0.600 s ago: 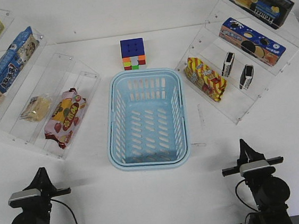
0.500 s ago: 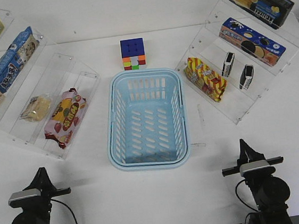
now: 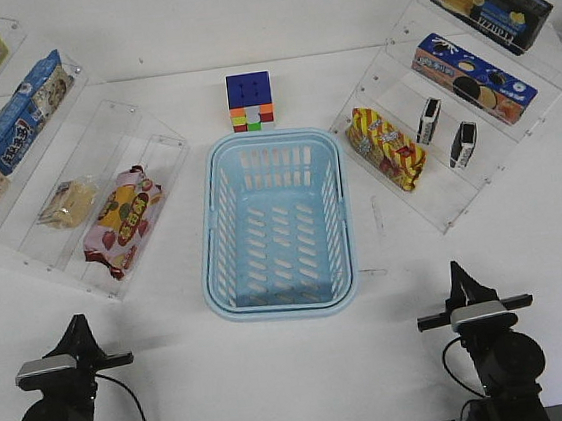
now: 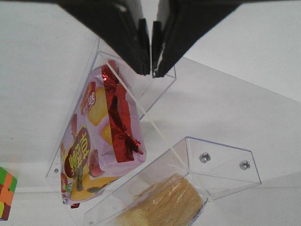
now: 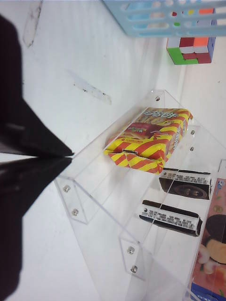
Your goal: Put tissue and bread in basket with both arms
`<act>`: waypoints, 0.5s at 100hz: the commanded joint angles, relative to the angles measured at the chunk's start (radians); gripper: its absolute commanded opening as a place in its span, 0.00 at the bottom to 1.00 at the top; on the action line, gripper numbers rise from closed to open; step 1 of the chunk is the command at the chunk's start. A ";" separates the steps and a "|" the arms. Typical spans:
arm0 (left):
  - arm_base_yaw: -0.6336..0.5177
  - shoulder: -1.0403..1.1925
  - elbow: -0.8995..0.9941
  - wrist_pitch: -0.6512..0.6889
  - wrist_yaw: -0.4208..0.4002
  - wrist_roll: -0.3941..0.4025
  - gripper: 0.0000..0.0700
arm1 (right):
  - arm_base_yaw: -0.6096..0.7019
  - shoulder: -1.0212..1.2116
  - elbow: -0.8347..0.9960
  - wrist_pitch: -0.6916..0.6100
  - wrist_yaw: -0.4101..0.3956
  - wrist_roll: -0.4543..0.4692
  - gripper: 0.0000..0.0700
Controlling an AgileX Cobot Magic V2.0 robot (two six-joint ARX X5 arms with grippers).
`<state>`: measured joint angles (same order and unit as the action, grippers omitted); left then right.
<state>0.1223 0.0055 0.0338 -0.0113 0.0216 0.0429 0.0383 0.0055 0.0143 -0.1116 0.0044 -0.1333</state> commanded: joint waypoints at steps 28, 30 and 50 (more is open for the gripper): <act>0.004 -0.002 -0.020 0.012 -0.003 0.013 0.00 | 0.002 0.000 -0.002 0.063 -0.011 0.139 0.00; 0.004 -0.002 -0.020 0.012 -0.003 0.013 0.00 | 0.002 0.000 -0.002 0.070 -0.011 0.166 0.00; 0.004 -0.002 -0.020 0.012 -0.003 0.013 0.00 | 0.000 0.000 0.025 0.129 0.006 0.428 0.00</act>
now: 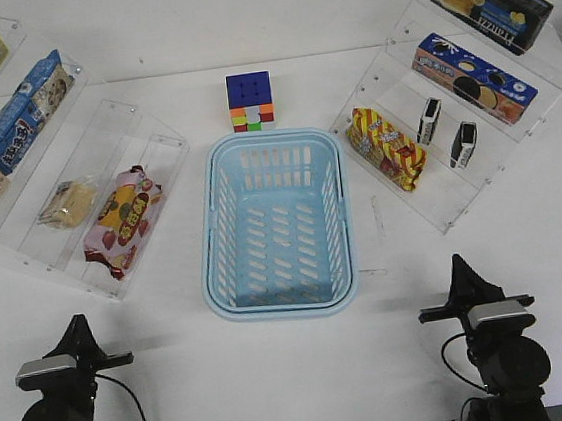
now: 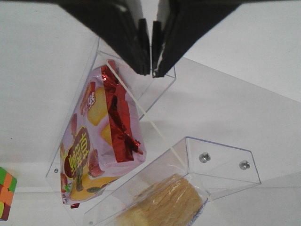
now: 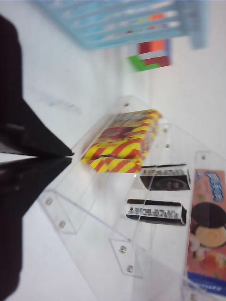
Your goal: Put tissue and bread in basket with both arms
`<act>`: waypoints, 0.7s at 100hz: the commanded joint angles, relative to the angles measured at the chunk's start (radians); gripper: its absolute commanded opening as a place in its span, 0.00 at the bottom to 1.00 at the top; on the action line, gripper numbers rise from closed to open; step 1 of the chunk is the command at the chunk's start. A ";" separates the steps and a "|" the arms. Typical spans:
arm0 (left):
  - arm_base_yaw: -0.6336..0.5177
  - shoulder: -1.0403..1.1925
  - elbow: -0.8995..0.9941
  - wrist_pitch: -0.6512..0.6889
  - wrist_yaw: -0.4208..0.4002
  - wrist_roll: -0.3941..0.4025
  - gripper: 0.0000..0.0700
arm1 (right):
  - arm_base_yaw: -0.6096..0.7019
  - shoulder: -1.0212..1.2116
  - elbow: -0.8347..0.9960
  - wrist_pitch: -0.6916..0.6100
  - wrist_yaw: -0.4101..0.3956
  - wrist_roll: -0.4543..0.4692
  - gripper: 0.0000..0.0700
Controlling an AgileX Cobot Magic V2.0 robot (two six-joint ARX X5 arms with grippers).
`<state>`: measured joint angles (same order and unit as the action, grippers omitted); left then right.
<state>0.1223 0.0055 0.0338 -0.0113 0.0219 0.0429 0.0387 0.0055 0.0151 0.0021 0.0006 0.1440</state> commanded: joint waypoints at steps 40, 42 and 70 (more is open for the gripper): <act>0.004 -0.002 -0.020 0.012 -0.003 0.013 0.00 | -0.001 0.512 0.491 -0.200 0.130 0.091 0.00; 0.004 -0.002 -0.020 0.012 -0.003 0.013 0.00 | -0.001 0.549 0.518 -0.207 0.131 0.077 0.03; 0.004 -0.002 -0.020 0.012 -0.003 0.013 0.00 | -0.017 1.013 0.858 -0.250 0.159 -0.025 0.58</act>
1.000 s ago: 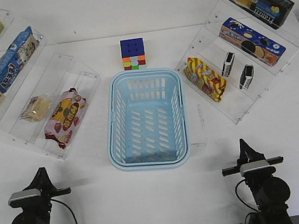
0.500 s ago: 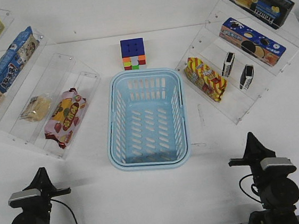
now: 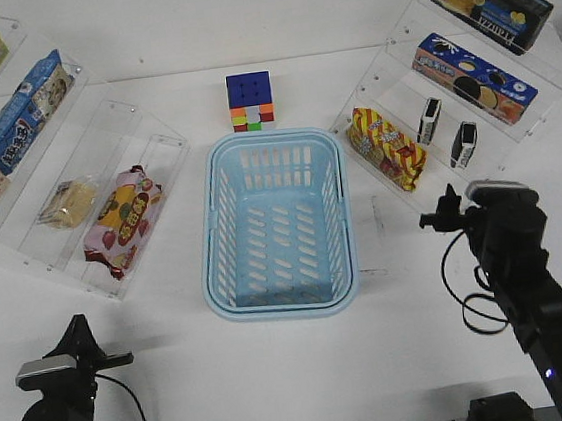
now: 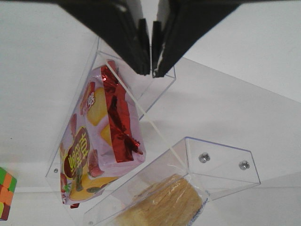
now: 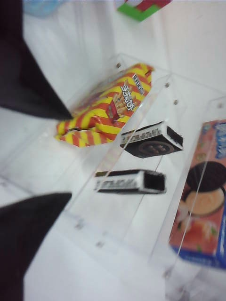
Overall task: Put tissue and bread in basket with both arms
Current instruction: 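Reach the right gripper to the shelf and grasp the black tissue pack, then carry the tissue pack over the blue basket and open the right gripper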
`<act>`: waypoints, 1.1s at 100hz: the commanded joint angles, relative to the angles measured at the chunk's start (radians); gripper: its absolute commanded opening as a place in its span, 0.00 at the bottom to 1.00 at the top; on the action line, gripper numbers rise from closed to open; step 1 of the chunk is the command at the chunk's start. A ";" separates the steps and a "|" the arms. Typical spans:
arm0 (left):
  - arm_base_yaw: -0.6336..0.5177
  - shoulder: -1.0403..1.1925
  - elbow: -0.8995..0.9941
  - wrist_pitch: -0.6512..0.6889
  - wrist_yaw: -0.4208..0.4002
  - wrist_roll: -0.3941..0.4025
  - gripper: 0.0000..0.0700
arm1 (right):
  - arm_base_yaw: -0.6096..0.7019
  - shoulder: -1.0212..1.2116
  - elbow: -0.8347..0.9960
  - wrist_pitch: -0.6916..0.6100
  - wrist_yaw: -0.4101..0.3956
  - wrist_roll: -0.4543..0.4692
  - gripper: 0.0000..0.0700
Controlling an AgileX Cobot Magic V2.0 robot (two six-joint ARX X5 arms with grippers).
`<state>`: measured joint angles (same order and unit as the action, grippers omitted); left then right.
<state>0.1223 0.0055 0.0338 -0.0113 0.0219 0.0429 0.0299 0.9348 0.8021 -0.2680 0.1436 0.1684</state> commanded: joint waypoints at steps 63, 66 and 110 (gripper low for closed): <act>0.004 -0.002 -0.020 0.012 -0.003 0.013 0.00 | -0.129 0.590 0.395 0.030 -0.024 -0.086 0.00; 0.004 -0.002 -0.020 0.012 -0.003 0.013 0.00 | -0.129 0.584 0.399 0.028 -0.024 -0.086 0.00; 0.004 -0.002 -0.020 0.012 -0.003 0.013 0.00 | 0.039 0.257 0.436 -0.027 -0.448 -0.004 0.00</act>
<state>0.1223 0.0055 0.0338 -0.0113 0.0219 0.0429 0.0177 1.1702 1.2331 -0.2859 -0.2020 0.1303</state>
